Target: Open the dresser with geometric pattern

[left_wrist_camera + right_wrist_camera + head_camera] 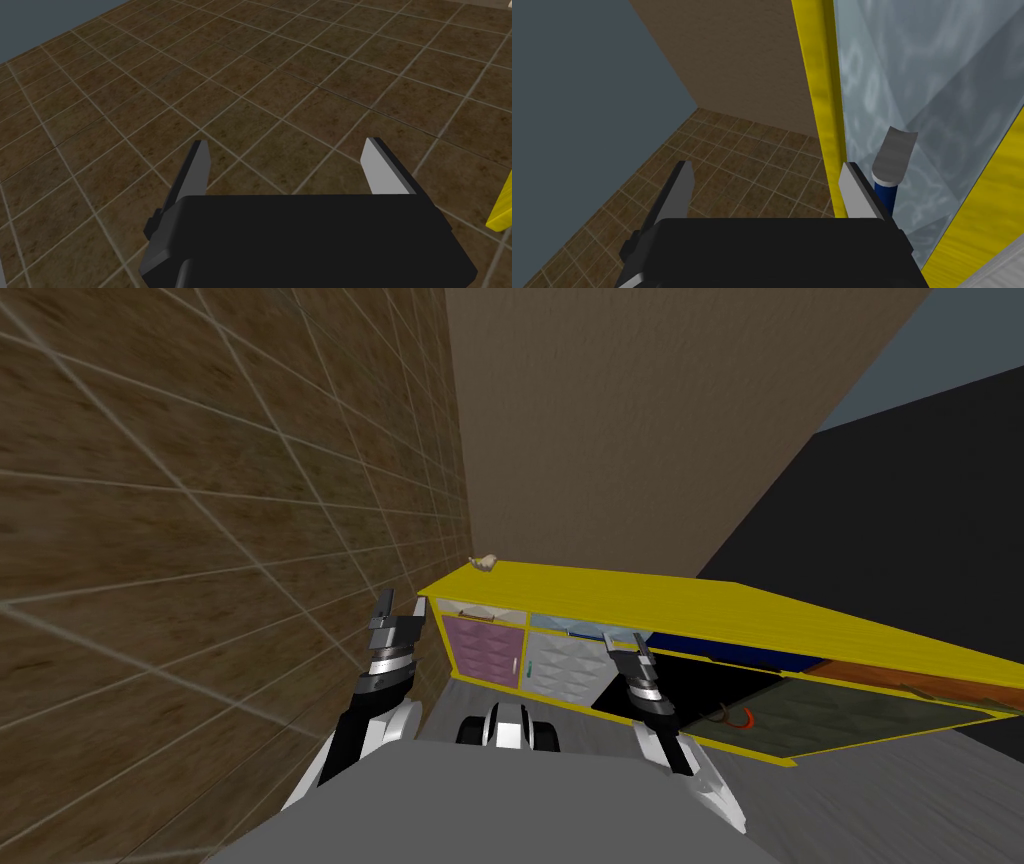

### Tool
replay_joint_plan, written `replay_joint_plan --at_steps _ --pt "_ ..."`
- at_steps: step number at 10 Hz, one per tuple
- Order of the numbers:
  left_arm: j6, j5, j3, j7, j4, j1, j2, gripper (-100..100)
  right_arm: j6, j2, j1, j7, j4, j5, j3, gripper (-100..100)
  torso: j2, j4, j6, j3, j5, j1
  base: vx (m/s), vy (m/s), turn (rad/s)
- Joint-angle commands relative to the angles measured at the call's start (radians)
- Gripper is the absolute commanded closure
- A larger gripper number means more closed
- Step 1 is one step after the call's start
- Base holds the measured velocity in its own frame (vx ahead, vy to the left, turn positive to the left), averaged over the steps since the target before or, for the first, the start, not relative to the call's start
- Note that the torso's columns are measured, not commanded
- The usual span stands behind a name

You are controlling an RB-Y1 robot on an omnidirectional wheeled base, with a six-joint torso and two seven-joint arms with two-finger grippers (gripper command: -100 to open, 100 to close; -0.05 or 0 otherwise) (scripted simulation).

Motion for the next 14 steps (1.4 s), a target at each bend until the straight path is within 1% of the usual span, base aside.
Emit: replay_joint_plan --at_steps 1,2,3,5,7,8,9,10,12,13,14 --pt "0.0 0.0 0.0 0.0 0.0 0.0 0.0 0 -0.012 0.021 -0.002 0.072 0.034 0.014 -0.017 -100 -0.002 -0.003 -0.001 -0.001 -0.002 0.0 0.023 0.034 -0.027" --pt "0.0 0.0 0.0 0.0 0.0 0.0 0.0 0 -0.026 0.039 -0.006 0.103 0.065 0.024 -0.032 -100 -0.004 -0.004 -0.001 -0.002 -0.003 -0.002 0.029 0.026 -0.045" --pt "0.0 0.0 0.0 0.0 0.0 0.0 0.0 0 -0.026 0.039 -0.006 0.117 0.065 0.024 -0.032 -100 -0.006 -0.006 -0.002 -0.002 -0.006 -0.003 0.026 0.026 -0.025" --pt "0.0 0.0 0.0 0.0 0.0 0.0 0.0 0 -0.049 0.084 -0.014 0.186 0.119 0.042 -0.059 -100 -0.011 -0.01 -0.003 -0.004 -0.009 -0.005 0.034 0.036 -0.039" --pt "0.0 0.0 0.0 0.0 0.0 0.0 0.0 0 -0.066 0.137 -0.019 0.251 0.16 0.055 -0.079 -100 -0.013 -0.012 -0.004 -0.005 -0.011 -0.003 0.044 0.058 -0.046" --pt "0.0 0.0 0.0 0.0 0.0 0.0 0.0 0 -0.066 0.141 -0.019 0.251 0.16 0.055 -0.079 -100 -0.012 -0.011 -0.004 -0.005 -0.01 -0.003 0.024 0.027 -0.018" --pt "0.0 0.0 0.0 0.0 0.0 0.0 0.0 0 -0.072 0.165 -0.02 0.272 0.175 0.06 -0.087 -100 -0.01 -0.009 -0.006 -0.004 -0.009 -0.003 0.018 0.007 -0.022" --pt "0.0 0.0 0.0 0.0 0.0 0.0 0.0 0 -0.072 0.173 -0.02 0.272 0.175 0.06 -0.087 -100 -0.008 -0.008 -0.006 -0.003 -0.008 -0.001 0.012 0.006 -0.005" --pt "0.0 0.0 0.0 0.0 0.0 0.0 0.0 0 -0.08 0.229 -0.022 0.299 0.194 0.067 -0.096 -100 -0.009 -0.009 -0.005 -0.003 -0.008 0.0 0.001 0.025 0.007" --pt "0.0 0.0 0.0 0.0 0.0 0.0 0.0 0 -0.082 0.251 -0.023 0.304 0.198 0.068 -0.098 -100 -0.005 -0.003 -0.002 -0.003 -0.002 0.002 0.013 0.032 0.005" --pt "0.0 0.0 0.0 0.0 0.0 0.0 0.0 0 -0.083 0.235 -0.02 0.298 0.19 0.066 -0.097 -100 0.0 0.001 0.0 0.0 0.002 0.003 0.011 0.012 -0.001"
